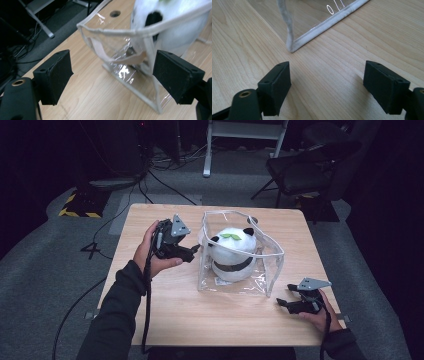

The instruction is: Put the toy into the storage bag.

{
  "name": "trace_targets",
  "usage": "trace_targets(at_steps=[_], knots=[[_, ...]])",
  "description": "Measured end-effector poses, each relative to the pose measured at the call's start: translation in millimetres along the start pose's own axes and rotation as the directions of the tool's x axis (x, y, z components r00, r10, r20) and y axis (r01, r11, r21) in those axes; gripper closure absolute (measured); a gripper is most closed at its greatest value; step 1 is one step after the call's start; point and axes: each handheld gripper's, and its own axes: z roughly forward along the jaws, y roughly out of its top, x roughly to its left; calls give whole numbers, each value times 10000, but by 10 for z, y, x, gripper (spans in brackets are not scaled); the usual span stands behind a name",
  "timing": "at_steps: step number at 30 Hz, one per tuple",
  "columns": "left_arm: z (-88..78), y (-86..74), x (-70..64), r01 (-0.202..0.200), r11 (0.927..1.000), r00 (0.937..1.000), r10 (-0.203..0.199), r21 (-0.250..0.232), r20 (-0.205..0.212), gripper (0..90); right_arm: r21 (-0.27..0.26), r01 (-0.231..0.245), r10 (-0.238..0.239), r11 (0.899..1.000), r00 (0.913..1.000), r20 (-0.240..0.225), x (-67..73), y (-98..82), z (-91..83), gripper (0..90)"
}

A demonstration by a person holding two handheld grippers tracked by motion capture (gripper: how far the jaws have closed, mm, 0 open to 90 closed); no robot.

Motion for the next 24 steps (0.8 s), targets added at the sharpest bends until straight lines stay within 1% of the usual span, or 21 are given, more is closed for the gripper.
trace_targets(at_steps=[2,4,7,10,11,12,13,14,18,19,21,22,24], knots=[[6,-51,-13,-123,9998,9999,124,138,-24,159,2,-2,2,10000,10000,-1,0,0,0,219],[18,-103,-28,-114,9996,9999,116,260,-38,159,4,-3,3,10000,10000,0,0,0,0,218],[32,-169,-42,-311,9981,9995,312,530,-16,159,1,-4,4,10000,10000,-1,0,0,0,219],[36,-222,-53,-397,9969,9991,405,683,-104,158,1,-4,4,10000,10000,-2,0,0,0,219],[31,-237,-57,-424,9964,9988,440,738,-205,159,3,-6,6,10000,10000,-1,0,0,0,219],[30,-257,-64,-366,9973,9988,386,640,-300,159,5,-3,3,10000,10000,1,0,0,0,219],[27,-277,-69,-316,9978,9991,332,582,-265,159,2,-5,5,10000,10000,-2,0,0,0,219],[28,-295,-75,-351,9976,9989,369,594,-299,159,3,-2,2,10000,10000,1,0,0,0,219],[38,-361,-103,-467,9964,9982,492,706,-346,159,5,-4,4,10000,10000,1,0,0,0,219],[45,-377,-109,-427,9962,9984,453,753,-331,158,4,-4,4,10000,10000,0,0,0,0,219],[47,-406,-117,-476,9953,9980,509,841,-383,159,3,-3,3,10000,10000,1,0,0,0,219],[54,-429,-126,-411,9958,9984,441,823,-348,159,3,-2,2,10000,10000,2,0,0,0,219],[62,-464,-134,-476,9944,9981,512,948,-355,159,4,-4,4,10000,10000,2,0,0,0,219]])
